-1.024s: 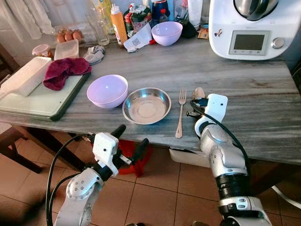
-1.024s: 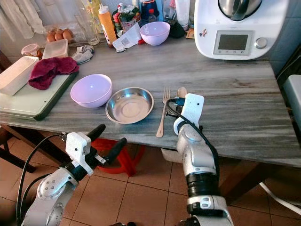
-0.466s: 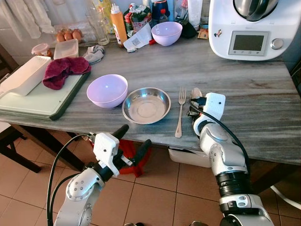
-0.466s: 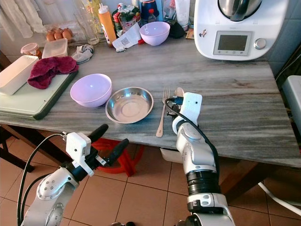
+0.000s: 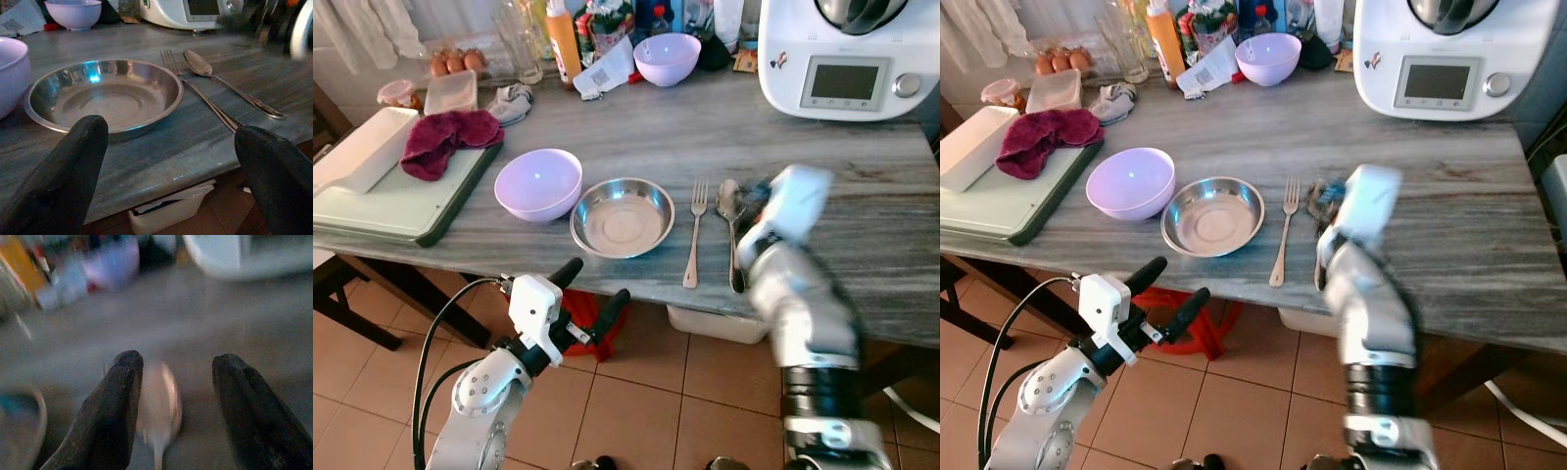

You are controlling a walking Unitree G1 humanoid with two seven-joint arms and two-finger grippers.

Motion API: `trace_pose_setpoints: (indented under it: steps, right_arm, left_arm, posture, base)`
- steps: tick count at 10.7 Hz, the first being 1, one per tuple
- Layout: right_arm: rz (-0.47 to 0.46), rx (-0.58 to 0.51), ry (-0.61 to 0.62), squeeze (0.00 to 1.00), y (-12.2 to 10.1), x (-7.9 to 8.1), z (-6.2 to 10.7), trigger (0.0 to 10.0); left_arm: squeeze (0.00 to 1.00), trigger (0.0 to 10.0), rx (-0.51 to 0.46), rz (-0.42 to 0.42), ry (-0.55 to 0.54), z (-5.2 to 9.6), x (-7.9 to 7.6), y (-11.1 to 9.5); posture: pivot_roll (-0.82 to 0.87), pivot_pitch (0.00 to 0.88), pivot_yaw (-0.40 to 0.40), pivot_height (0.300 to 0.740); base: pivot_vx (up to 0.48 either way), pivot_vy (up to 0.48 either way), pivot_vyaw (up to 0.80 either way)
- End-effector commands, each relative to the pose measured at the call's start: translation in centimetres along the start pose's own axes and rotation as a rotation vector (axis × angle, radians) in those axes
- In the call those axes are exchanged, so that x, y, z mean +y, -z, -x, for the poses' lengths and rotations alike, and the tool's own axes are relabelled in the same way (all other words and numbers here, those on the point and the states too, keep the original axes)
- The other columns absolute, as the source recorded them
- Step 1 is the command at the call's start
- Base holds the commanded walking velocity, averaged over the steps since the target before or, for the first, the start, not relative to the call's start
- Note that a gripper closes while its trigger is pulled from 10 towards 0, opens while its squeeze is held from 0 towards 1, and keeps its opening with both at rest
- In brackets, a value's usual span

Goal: Setting the table

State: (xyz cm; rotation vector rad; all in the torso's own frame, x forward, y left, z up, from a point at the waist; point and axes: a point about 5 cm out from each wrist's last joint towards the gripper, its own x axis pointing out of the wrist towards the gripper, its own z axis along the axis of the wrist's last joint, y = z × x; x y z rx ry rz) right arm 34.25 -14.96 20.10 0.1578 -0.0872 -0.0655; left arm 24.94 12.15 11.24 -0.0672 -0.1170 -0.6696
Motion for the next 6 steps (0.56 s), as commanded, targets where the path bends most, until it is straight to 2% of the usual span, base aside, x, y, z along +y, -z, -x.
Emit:
trace_pose_setpoints:
  steps: [1, 2, 3, 5, 6]
  right_arm:
    - [0.010, -0.030, -0.022, 1.00, -0.2, 0.7, 0.4, 10.0]
    - [0.034, -0.129, -0.003, 1.00, -1.4, 0.3, 0.9, 10.0]
    - [0.058, -0.177, 0.014, 1.00, -2.0, -0.1, 1.3, 10.0]
    - [0.262, -0.268, 0.052, 1.00, -1.7, -1.5, 3.3, 10.0]
    - [0.327, -0.271, 0.034, 1.00, -0.9, -1.8, 4.1, 10.0]
  left_arm:
    - [0.00, 10.0, -0.007, -0.017, 0.001, 0.1, 0.1, -0.4]
    - [0.00, 10.0, -0.009, -0.020, 0.002, 0.0, 0.1, -0.4]
    - [0.00, 10.0, -0.012, -0.022, 0.001, -0.1, 0.2, -0.5]
    - [0.00, 10.0, -0.031, -0.024, -0.028, -0.3, 0.3, -0.7]
    - [0.00, 10.0, -0.044, -0.023, -0.048, -0.4, 0.4, -0.9]
  posture:
    - [-0.13, 0.135, 0.127, 0.740]
    - [-0.14, 0.134, 0.127, 0.740]
    - [-0.14, 0.132, 0.127, 0.740]
    - [-0.14, 0.128, 0.125, 0.740]
    - [-0.14, 0.126, 0.126, 0.740]
  base:
    - [0.000, 0.000, 0.00]
    - [0.000, 0.000, 0.00]
    - [0.000, 0.000, 0.00]
    - [0.000, 0.000, 0.00]
    - [0.000, 0.000, 0.00]
